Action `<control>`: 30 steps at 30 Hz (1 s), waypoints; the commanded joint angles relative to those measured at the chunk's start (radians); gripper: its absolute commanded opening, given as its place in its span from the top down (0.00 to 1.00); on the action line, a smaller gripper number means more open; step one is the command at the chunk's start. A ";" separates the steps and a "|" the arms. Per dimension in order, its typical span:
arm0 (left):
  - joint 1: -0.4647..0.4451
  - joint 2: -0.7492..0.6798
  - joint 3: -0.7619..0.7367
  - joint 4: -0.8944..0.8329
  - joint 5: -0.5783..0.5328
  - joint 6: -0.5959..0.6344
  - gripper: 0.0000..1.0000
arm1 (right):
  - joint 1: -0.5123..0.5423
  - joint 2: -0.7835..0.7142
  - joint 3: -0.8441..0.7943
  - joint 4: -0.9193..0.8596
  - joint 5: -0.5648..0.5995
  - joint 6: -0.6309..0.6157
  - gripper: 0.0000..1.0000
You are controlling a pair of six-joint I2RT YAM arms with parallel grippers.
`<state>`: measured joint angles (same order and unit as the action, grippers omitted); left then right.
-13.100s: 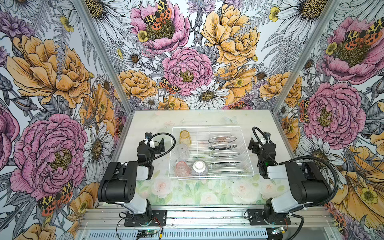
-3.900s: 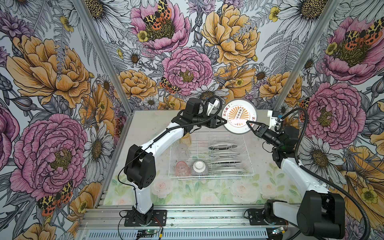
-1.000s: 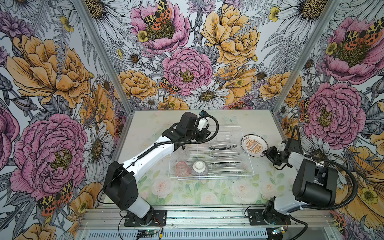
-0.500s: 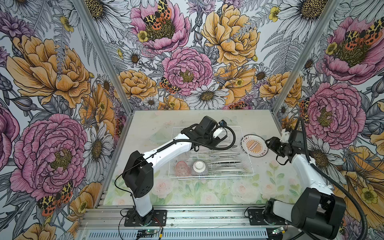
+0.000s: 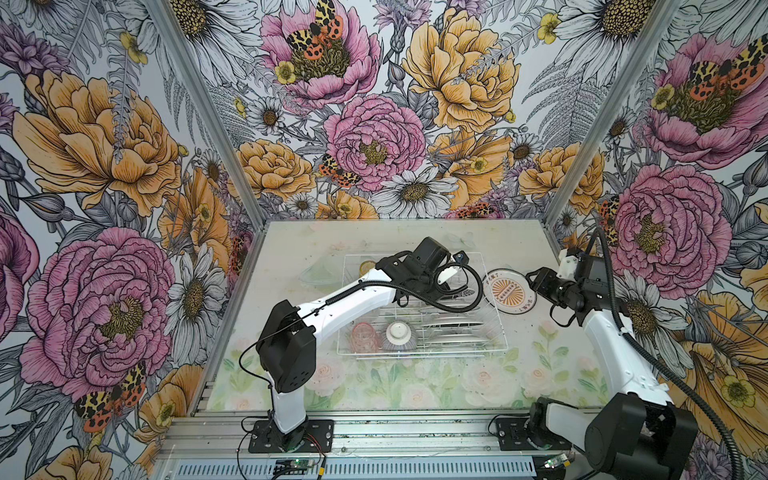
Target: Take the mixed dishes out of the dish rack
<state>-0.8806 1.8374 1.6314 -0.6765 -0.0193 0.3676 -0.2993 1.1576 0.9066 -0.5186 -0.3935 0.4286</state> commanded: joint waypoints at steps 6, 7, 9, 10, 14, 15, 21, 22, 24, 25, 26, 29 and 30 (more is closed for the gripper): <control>-0.017 0.053 0.051 -0.029 -0.014 0.043 0.57 | 0.006 -0.032 0.037 -0.001 -0.016 0.009 0.50; -0.018 0.059 0.055 -0.028 -0.025 0.047 0.58 | 0.006 -0.032 0.036 -0.001 -0.016 0.009 0.50; -0.018 0.071 0.067 -0.028 -0.054 0.056 0.60 | 0.006 -0.037 0.034 -0.002 -0.017 0.007 0.50; -0.018 0.078 0.073 -0.026 -0.071 0.061 0.62 | 0.006 -0.039 0.034 -0.001 -0.016 0.007 0.50; -0.022 0.100 0.101 -0.026 -0.116 0.084 0.64 | 0.006 -0.044 0.024 -0.001 -0.019 0.005 0.49; -0.023 0.107 0.107 -0.026 -0.124 0.091 0.64 | 0.006 -0.045 0.022 0.000 -0.020 0.005 0.49; -0.034 0.152 0.136 -0.023 -0.216 0.124 0.68 | 0.006 -0.052 0.014 0.000 -0.024 0.000 0.49; -0.038 0.155 0.138 -0.019 -0.231 0.126 0.69 | 0.006 -0.053 0.013 0.000 -0.024 0.000 0.49; -0.041 0.155 0.134 0.006 -0.259 0.130 0.71 | 0.006 -0.056 0.011 0.000 -0.027 0.000 0.49; -0.043 0.153 0.129 0.021 -0.269 0.130 0.72 | 0.006 -0.057 0.010 0.001 -0.028 -0.001 0.49; -0.044 0.151 0.124 0.035 -0.275 0.132 0.73 | 0.006 -0.059 0.009 0.001 -0.026 -0.002 0.49; -0.046 0.145 0.114 0.060 -0.286 0.134 0.76 | 0.006 -0.059 0.006 0.002 -0.026 -0.006 0.49; -0.047 0.143 0.109 0.069 -0.292 0.135 0.77 | 0.006 -0.059 0.005 0.002 -0.026 -0.007 0.49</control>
<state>-0.9211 1.9903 1.7409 -0.6720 -0.2573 0.4908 -0.2993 1.1236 0.9134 -0.5205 -0.4088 0.4274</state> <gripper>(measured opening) 0.233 0.507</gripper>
